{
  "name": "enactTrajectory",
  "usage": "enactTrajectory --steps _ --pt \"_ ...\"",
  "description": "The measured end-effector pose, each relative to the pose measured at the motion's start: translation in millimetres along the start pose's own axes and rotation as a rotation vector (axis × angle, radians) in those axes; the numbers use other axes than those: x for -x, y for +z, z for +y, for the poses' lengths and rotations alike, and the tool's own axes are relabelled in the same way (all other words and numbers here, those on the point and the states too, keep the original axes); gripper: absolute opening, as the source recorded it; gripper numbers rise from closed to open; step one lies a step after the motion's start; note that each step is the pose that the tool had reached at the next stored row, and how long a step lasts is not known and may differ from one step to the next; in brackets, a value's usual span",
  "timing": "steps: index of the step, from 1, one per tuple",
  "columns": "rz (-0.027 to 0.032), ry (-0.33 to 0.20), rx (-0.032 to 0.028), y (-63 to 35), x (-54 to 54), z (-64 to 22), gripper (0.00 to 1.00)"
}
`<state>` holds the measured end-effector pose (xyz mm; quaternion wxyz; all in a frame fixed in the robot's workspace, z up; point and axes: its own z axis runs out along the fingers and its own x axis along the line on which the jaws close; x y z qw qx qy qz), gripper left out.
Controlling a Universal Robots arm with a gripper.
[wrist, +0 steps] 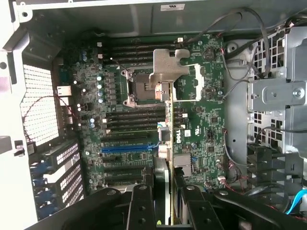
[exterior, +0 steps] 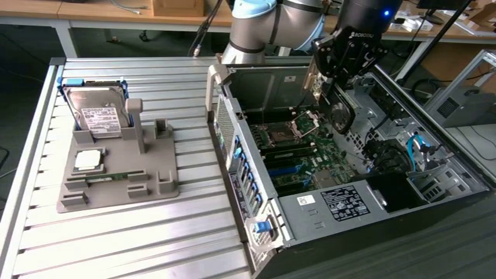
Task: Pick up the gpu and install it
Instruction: 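Pick up the gpu and move the gpu toward the slot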
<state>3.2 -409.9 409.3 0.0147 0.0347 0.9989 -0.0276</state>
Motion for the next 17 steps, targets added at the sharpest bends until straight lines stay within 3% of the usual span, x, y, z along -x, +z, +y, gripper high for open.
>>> enactTrajectory --steps 17 --pt "-0.0004 0.0 -0.0084 6.1 23.1 1.9 0.27"
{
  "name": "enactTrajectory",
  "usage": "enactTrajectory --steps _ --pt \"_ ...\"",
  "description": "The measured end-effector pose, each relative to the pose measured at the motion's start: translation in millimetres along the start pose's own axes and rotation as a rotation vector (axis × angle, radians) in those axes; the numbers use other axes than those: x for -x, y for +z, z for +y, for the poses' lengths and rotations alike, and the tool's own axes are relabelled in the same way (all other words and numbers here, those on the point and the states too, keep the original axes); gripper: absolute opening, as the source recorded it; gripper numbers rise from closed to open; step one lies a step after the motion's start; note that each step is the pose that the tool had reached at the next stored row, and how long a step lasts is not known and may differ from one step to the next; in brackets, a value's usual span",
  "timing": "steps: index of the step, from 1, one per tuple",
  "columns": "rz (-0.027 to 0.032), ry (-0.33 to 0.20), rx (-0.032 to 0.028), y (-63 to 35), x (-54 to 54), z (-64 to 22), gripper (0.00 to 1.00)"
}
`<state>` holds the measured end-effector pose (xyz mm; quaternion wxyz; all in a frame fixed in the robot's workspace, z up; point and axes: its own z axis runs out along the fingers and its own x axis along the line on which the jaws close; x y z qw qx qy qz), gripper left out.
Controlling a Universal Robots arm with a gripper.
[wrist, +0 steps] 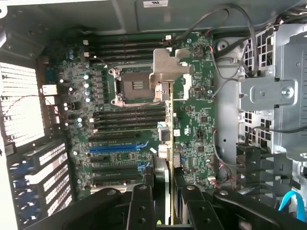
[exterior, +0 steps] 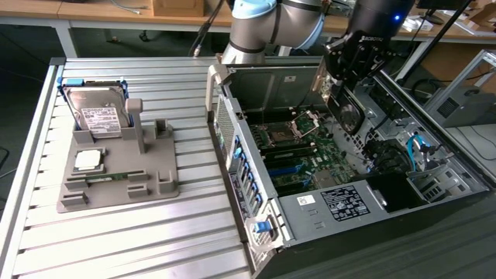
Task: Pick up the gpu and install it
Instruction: 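Pick up the gpu and move the gpu toward the slot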
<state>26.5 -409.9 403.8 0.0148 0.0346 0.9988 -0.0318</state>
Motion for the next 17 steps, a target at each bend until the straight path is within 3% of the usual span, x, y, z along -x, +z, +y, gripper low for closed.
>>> enactTrajectory --steps 6,17 --pt "-0.0001 0.0 -0.0021 4.6 7.8 0.9 0.27" --pt "-0.0001 -0.001 -0.002 8.6 7.8 1.1 0.27"
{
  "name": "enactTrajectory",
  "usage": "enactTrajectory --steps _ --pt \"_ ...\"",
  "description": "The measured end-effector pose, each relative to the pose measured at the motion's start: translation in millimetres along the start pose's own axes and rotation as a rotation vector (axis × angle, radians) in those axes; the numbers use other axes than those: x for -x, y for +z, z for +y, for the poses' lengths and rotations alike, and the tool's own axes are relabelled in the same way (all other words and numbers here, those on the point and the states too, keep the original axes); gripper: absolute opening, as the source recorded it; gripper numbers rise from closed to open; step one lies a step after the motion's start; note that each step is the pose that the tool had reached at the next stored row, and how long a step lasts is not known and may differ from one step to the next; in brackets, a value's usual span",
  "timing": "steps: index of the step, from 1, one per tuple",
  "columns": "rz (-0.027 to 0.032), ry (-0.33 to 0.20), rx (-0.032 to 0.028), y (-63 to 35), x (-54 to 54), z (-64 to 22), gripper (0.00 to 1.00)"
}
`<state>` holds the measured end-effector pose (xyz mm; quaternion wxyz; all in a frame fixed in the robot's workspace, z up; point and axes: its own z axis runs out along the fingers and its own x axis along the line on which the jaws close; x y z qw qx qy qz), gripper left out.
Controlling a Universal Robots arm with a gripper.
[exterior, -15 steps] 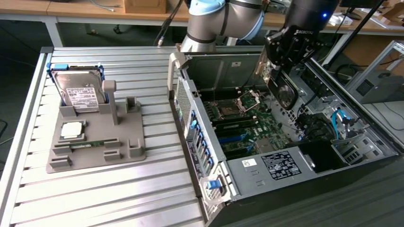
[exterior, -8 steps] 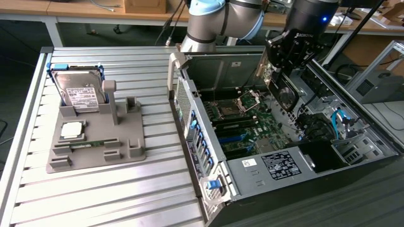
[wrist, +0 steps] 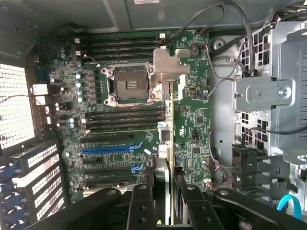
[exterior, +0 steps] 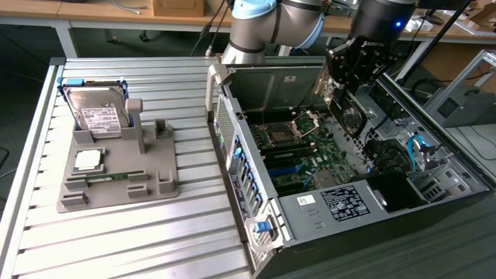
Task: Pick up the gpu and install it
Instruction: 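Pick up the gpu and move the gpu toward the slot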
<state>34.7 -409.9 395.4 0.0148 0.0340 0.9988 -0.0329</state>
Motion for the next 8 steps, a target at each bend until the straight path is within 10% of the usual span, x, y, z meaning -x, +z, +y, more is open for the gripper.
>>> enactTrajectory --steps 4,8 --pt "0.0001 0.0 0.0035 0.1 0.0 -0.1 0.27" --pt "0.0046 0.0 0.069 0.1 0.0 0.0 0.27"
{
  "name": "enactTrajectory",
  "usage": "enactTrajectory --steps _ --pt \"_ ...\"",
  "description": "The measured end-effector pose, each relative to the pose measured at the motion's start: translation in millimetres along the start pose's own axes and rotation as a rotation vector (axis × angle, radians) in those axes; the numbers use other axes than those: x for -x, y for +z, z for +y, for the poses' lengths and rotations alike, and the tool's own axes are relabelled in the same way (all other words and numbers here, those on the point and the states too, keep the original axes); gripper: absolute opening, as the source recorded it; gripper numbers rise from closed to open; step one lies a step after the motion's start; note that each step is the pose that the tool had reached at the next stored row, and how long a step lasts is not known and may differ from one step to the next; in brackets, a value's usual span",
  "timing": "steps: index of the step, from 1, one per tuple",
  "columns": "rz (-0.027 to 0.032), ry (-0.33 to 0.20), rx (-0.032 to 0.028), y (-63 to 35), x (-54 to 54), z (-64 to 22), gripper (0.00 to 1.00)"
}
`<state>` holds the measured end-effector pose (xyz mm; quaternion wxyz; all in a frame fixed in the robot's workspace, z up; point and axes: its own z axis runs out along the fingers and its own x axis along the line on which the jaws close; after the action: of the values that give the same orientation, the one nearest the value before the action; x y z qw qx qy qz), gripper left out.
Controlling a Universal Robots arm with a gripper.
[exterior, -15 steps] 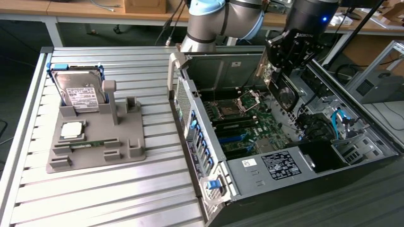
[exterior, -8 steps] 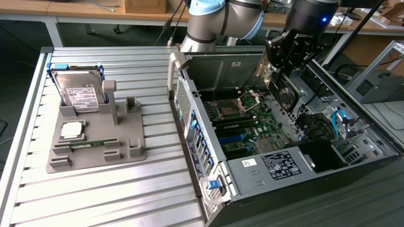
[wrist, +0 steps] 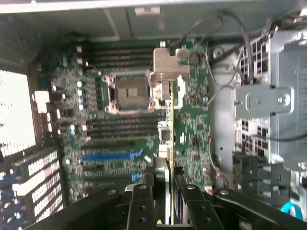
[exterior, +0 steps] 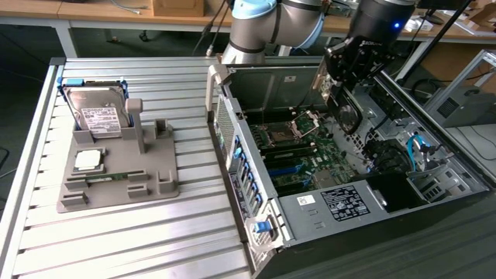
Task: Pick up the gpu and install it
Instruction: 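Pick up the gpu and move the gpu toward the slot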
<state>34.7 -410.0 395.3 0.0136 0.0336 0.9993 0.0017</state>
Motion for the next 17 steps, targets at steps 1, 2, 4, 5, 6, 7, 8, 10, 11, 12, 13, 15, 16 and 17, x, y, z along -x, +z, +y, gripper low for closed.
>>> enactTrajectory --steps 1,2,4,5,6,7,8,10,11,12,13,15,16,17 --pt "0.0008 -0.006 0.0118 0.4 0.0 0.0 0.27" --pt "0.001 -0.027 0.0127 0.9 0.1 0.1 0.27" --pt "0.0015 -0.075 0.0139 2.0 0.3 0.0 0.27" --pt "0.0017 -0.087 0.0143 2.5 0.7 0.0 0.27" --pt "0.0022 -0.089 0.0144 4.8 1.4 0.1 0.27" --pt "0.0025 -0.089 0.0143 6.5 2.0 0.1 0.27" --pt "0.0036 -0.089 0.0141 10.3 3.8 0.2 0.27" --pt "0.0046 -0.09 0.0142 13.5 7.2 0.4 0.27" --pt "0.0052 -0.091 0.0143 15.2 9.7 0.6 0.27" --pt "0.0057 -0.092 0.0143 16.9 11.9 0.8 0.27" --pt "0.006 -0.093 0.0144 18.0 13.1 0.8 0.27" --pt "0.007 -0.096 0.0143 20.9 15.0 1.0 0.27" --pt "0.0074 -0.097 0.0144 22.1 15.8 1.0 0.27" --pt "0.0078 -0.098 0.0144 23.4 16.6 1.0 0.27"
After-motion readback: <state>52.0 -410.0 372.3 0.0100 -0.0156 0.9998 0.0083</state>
